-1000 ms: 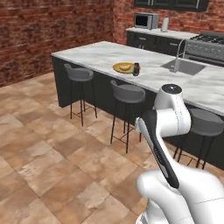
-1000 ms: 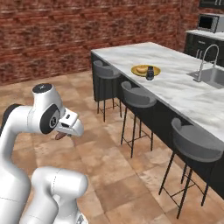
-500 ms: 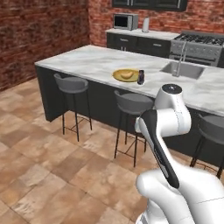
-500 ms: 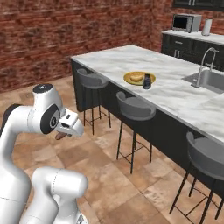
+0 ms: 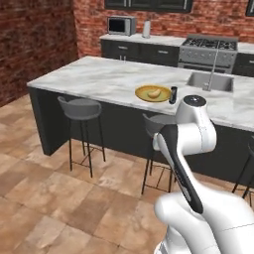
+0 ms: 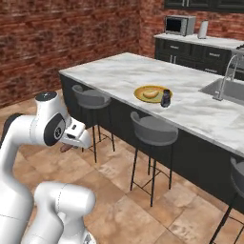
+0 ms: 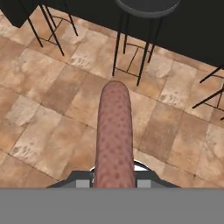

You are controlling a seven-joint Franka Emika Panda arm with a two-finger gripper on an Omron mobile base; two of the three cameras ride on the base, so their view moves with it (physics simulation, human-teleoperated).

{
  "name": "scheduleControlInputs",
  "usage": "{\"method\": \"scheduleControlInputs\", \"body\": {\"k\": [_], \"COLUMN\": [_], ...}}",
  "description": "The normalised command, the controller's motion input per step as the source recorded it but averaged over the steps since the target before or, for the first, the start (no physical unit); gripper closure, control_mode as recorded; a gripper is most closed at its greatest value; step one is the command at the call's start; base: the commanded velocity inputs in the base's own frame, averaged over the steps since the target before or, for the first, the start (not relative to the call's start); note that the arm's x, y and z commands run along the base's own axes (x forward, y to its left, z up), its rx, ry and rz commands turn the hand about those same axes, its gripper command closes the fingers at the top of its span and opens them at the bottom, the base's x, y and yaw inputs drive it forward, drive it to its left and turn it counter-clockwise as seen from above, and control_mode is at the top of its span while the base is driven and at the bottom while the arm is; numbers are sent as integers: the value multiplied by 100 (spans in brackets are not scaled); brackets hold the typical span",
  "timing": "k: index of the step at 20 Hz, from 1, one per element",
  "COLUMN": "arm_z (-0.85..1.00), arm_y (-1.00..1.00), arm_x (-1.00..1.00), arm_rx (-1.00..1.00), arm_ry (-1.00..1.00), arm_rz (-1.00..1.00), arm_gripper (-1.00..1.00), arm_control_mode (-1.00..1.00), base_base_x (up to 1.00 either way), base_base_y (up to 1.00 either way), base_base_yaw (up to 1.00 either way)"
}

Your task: Move the hot dog bun to the plate on the dining table and place the condiment next to that plate. Then navigate to the fridge and take the sausage and place it on the plate as well.

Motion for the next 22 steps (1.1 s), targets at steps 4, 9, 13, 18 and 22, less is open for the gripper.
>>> {"method": "scheduleControlInputs", "body": {"k": [4,9,13,18,22], "arm_z": [0,0,0,0,0], "arm_y": [0,0,0,0,0], "arm_x": [0,0,0,0,0], "arm_rx": [0,0,0,0,0], "arm_ry": [0,0,0,0,0], "arm_rz": [0,0,0,0,0], "arm_gripper": [100,100,100,100,100], "arm_control_mode": [100,100,100,100,100], "base_base_x": [78,79,78,67,61], "base_base_y": [43,38,37,43,54], "base_base_yaw": [-35,-37,-40,-39,-39]}}
